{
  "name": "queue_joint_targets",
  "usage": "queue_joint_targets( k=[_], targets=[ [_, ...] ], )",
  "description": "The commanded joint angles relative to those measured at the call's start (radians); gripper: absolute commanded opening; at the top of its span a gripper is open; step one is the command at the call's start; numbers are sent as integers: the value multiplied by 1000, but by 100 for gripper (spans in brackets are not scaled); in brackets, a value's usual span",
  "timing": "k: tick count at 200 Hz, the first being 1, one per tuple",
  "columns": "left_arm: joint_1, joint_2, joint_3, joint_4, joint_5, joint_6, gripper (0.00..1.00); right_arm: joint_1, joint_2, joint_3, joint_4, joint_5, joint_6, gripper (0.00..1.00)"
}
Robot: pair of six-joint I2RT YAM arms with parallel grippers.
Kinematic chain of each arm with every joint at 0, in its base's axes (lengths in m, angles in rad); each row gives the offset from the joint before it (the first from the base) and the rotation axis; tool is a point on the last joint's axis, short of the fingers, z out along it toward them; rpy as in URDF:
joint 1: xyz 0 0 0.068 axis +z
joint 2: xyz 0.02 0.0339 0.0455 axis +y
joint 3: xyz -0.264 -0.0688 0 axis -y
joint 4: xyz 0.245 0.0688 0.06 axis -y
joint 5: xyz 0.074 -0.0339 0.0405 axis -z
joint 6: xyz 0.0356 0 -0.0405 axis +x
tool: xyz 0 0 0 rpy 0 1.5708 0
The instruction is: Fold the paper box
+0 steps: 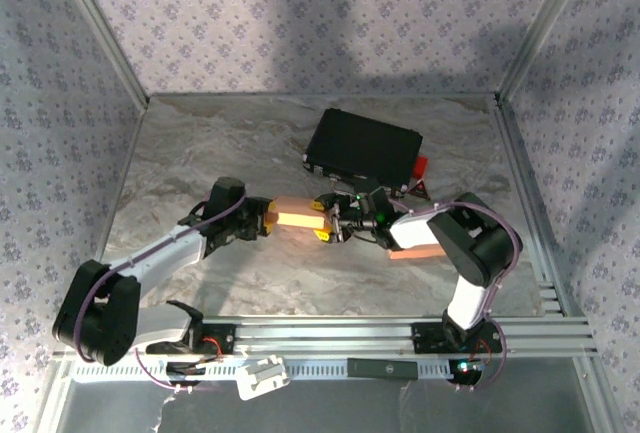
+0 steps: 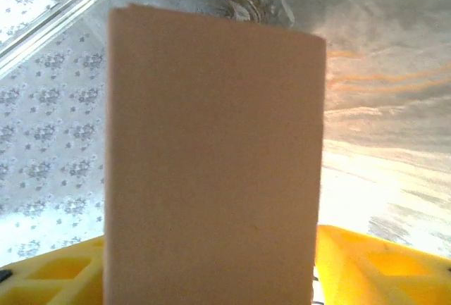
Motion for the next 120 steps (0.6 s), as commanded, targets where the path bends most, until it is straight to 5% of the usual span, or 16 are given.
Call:
queue_joint_targets(
  k=[1,61,120],
  targets=[
    [0,-56,48,-142,-57,-23,39,-26,-144,48,-318,64,-200,72],
    [0,-132,90,-372,-122,-44,33,21,-479,166,-887,364,-707,73],
    [0,-184,119,-485,-178,-63,26,364,-576,196,-970,892,-1091,68]
  ],
)
